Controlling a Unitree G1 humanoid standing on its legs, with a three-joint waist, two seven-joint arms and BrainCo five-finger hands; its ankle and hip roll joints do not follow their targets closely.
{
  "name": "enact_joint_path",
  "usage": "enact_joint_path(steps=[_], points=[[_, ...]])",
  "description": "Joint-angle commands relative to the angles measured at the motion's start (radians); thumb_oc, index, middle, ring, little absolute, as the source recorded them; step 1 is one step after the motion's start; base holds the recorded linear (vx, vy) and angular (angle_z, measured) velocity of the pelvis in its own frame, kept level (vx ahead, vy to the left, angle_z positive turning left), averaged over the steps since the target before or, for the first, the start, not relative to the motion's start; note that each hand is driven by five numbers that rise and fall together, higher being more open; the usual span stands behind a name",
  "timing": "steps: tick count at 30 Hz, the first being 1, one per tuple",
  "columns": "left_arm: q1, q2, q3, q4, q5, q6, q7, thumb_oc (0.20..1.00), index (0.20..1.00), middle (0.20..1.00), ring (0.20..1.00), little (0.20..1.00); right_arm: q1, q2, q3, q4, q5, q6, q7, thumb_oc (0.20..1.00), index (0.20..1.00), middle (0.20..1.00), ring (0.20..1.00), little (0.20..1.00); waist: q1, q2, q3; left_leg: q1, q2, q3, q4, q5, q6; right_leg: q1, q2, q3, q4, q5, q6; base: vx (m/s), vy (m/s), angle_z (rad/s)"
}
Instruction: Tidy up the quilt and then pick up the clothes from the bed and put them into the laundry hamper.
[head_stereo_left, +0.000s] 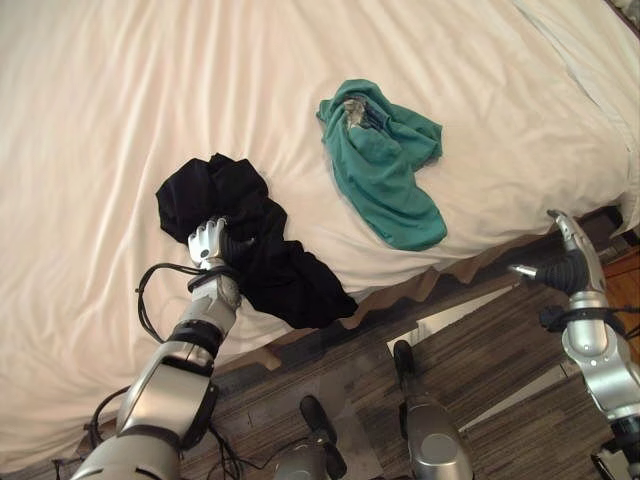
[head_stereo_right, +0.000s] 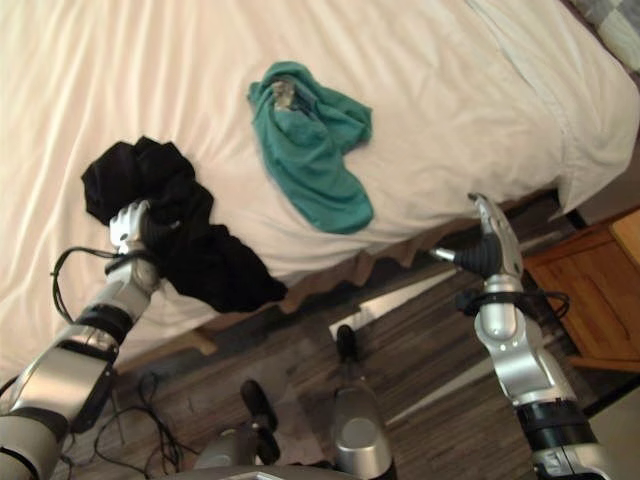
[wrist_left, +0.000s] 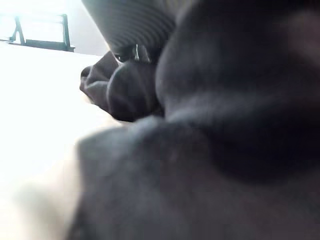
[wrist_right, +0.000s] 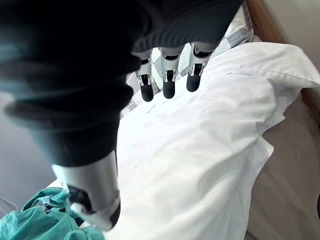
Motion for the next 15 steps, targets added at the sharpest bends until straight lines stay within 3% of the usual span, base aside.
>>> enact_joint_path(steps=[1,4,6,8,9,10,12,15], points=[[0.304,-0.01,-0.053,0.079,-0.165,0.005,-0.074,0.2,0.2,0.2,0.2,0.2,-0.271,-0.087,0.048,0.114,-0.074,0.029,-0.033,1.0,1.0,1.0,1.0,1.0,0.111,-0.055,0.015,-0.107,0.028,-0.103,0.09,-0.025,-0.047,-0.029,-0.114,-0.056,0.095,-0.144,0.099,-0.06,-0.044,0.24],[0.434,0.025,-0.042,0.006,-0.189,-0.021,-0.065,0.2,0.2,0.2,0.2,0.2,-0.485,-0.161,0.196,0.353,-0.081,0.06,-0.024,1.0,1.0,1.0,1.0,1.0,0.169,-0.047,0.025,-0.134,0.026,-0.128,0.083,-0.002,-0.052,-0.034,-0.119,-0.081,0.096,-0.144,0.091,-0.03,-0.045,0.28],[0.469,0.035,-0.034,-0.001,-0.194,-0.031,-0.064,0.2,0.2,0.2,0.2,0.2,-0.582,-0.178,0.257,0.446,-0.079,0.064,-0.025,1.0,1.0,1.0,1.0,1.0,0.182,-0.042,0.028,-0.144,0.025,-0.136,0.076,0.009,-0.055,-0.039,-0.12,-0.088,0.096,-0.142,0.09,-0.01,-0.03,0.42],[0.522,0.056,-0.022,0.0,-0.215,-0.045,-0.062,0.2,0.2,0.2,0.2,0.2,-0.719,-0.189,0.34,0.601,-0.071,0.079,-0.015,1.0,1.0,1.0,1.0,1.0,0.21,-0.029,0.035,-0.163,0.022,-0.156,0.068,0.024,-0.06,-0.047,-0.123,-0.106,0.107,-0.15,0.088,-0.02,-0.06,0.37],[0.574,0.075,-0.008,-0.024,-0.262,-0.066,-0.06,0.2,0.2,0.2,0.2,0.2,-0.823,-0.193,0.388,0.751,-0.043,0.088,-0.011,1.0,1.0,1.0,1.0,1.0,0.243,-0.009,0.045,-0.186,0.021,-0.184,0.06,0.037,-0.066,-0.062,-0.131,-0.128,0.131,-0.164,0.086,-0.02,-0.064,0.3],[0.574,0.074,-0.006,-0.024,-0.262,-0.066,-0.06,0.2,0.2,0.2,0.2,0.2,-0.828,-0.192,0.392,0.754,-0.042,0.087,-0.012,1.0,1.0,1.0,1.0,1.0,0.24,-0.009,0.043,-0.191,0.021,-0.185,0.06,0.04,-0.065,-0.066,-0.131,-0.128,0.13,-0.161,0.086,-0.03,-0.055,0.42],[0.638,0.07,0.023,-0.102,-0.357,-0.096,-0.061,0.2,0.2,0.2,0.2,0.2,-0.927,-0.191,0.414,0.952,0.033,0.088,0.003,1.0,1.0,1.0,1.0,1.0,0.279,0.027,0.061,-0.223,0.017,-0.218,0.054,0.057,-0.07,-0.095,-0.141,-0.165,0.18,-0.179,0.084,-0.05,-0.032,0.58],[0.682,0.059,0.048,-0.189,-0.425,-0.119,-0.066,0.2,0.2,0.2,0.2,0.2,-0.947,-0.18,0.435,1.091,0.061,0.082,0.048,1.0,1.0,1.0,1.0,1.0,0.309,0.05,0.07,-0.254,0.015,-0.243,0.053,0.071,-0.071,-0.121,-0.146,-0.193,0.212,-0.194,0.082,-0.04,-0.039,0.5]])
